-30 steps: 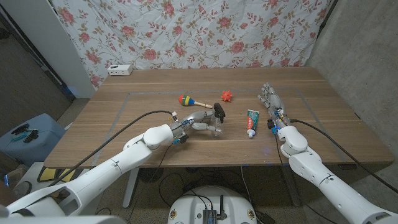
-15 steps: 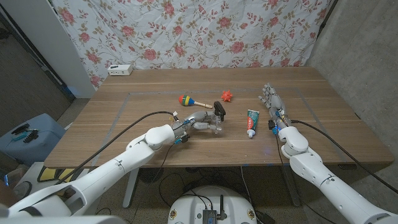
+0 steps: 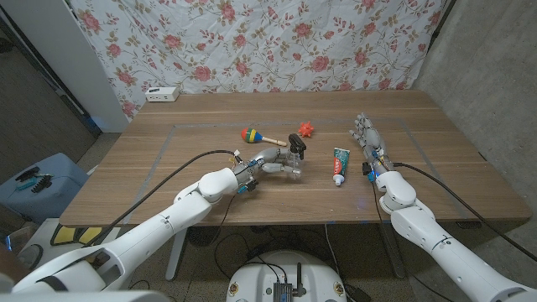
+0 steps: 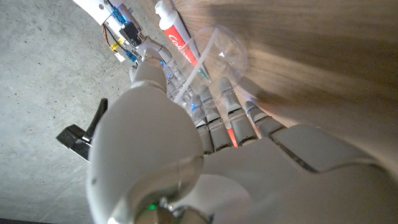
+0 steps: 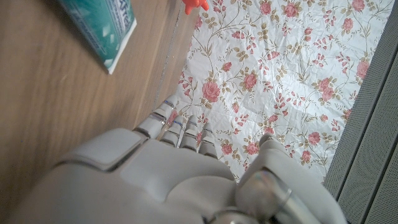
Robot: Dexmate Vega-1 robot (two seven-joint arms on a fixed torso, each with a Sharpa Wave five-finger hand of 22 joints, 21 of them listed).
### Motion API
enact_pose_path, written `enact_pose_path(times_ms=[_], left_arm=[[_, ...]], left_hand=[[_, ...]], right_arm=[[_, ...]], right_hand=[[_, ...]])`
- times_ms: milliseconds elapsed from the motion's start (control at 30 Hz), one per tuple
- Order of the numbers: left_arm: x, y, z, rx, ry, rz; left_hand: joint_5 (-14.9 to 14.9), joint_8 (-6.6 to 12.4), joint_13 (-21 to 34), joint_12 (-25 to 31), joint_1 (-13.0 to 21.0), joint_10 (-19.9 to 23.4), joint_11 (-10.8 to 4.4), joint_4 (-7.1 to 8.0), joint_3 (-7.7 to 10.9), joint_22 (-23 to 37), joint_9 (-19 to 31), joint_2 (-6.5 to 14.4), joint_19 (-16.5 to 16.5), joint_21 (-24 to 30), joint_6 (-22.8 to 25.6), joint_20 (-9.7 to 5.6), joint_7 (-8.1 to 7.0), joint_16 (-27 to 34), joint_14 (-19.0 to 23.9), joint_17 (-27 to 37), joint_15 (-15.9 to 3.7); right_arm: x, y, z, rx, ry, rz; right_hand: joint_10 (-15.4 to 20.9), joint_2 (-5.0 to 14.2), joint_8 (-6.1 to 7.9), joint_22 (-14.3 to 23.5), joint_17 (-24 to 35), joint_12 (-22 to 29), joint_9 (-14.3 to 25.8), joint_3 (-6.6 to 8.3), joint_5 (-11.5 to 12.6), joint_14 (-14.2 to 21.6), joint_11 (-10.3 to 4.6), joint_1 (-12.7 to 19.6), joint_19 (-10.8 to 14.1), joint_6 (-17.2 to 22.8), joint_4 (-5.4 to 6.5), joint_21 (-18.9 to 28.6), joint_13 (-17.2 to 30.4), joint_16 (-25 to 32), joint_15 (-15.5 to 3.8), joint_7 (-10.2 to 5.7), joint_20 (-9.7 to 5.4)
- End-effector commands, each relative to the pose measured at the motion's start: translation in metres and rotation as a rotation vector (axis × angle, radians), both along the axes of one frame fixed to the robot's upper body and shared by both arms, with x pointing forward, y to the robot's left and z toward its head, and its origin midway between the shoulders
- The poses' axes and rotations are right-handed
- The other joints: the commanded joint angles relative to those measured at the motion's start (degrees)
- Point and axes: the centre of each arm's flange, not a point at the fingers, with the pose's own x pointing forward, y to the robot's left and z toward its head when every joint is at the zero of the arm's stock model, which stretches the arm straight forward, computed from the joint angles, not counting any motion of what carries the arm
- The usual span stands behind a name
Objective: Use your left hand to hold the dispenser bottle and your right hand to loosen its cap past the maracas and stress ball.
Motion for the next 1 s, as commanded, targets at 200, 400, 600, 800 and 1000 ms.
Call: enact_pose_path(times_ms=[200,400,600,800,1000], left_arm=[[-0.004,-0.003,0.002,-0.060,-0.038,0.036],[-0.008,-0.003,0.005,-0.064,-0.055,0.057],[-0.013,-0.005,0.010,-0.060,-0.080,0.073],[-0.014,-0.010,0.016,-0.059,-0.098,0.086],[-0.015,-0.016,0.021,-0.059,-0.111,0.101]], left_hand=[[-1.1,1.70,2.3,2.2,2.2,1.6,-0.08,-0.33,0.61,0.2,0.9,2.2,1.7,0.2,1.6,-3.08,-0.40,2.0,1.6,2.3,-5.26],[-1.4,2.22,3.0,2.8,2.3,1.7,-0.18,-0.23,0.63,0.2,1.2,2.4,1.9,0.1,1.9,-3.09,-0.37,2.5,1.9,3.0,-5.37],[-1.4,2.93,3.8,3.6,2.9,2.3,-0.13,-0.49,1.00,0.2,1.4,2.6,2.1,0.0,2.5,-3.17,-0.52,2.6,2.6,3.2,-5.54],[-1.5,3.43,4.4,4.2,2.6,2.6,-0.17,-0.27,1.08,0.2,1.6,2.7,2.3,0.0,2.9,-3.12,-0.56,2.6,3.1,3.3,-5.55],[-1.6,3.92,5.0,4.7,2.7,2.8,-0.33,-0.25,1.33,0.2,1.8,2.9,2.4,-0.1,3.2,-3.11,-0.64,2.6,3.5,3.4,-5.55]], right_arm=[[0.000,0.004,0.006,-0.024,-0.012,0.013],[0.002,0.007,0.011,-0.038,-0.020,0.029],[0.002,0.009,0.017,-0.055,-0.031,0.040],[0.001,0.009,0.024,-0.072,-0.041,0.049],[-0.001,0.006,0.030,-0.084,-0.045,0.055]], right_hand=[[-0.1,-0.22,0.07,0.3,0.1,-0.1,0.1,0.55,-0.1,-0.1,0.05,-0.2,-0.2,0.1,0.08,0.3,0.3,0.3,-0.33,-0.30,-1.69],[0.0,-0.22,0.09,0.3,0.1,-0.1,0.1,0.57,-0.1,-0.1,0.02,-0.3,-0.3,0.1,0.09,0.3,0.3,0.3,-0.36,-0.35,-1.69],[0.0,-0.22,0.13,0.3,0.1,-0.1,0.1,0.59,-0.1,0.0,0.05,-0.3,-0.3,0.2,0.09,0.3,0.3,0.3,-0.37,-0.31,-1.63],[0.1,-0.22,0.16,0.3,0.1,-0.1,0.1,0.62,-0.1,0.0,0.10,-0.3,-0.3,0.3,0.09,0.3,0.3,0.3,-0.33,-0.33,-1.62],[0.2,-0.22,0.20,0.3,0.1,0.0,0.1,0.64,-0.1,0.0,0.13,-0.3,-0.3,0.4,0.09,0.4,0.3,0.3,-0.33,-0.27,-1.60]])
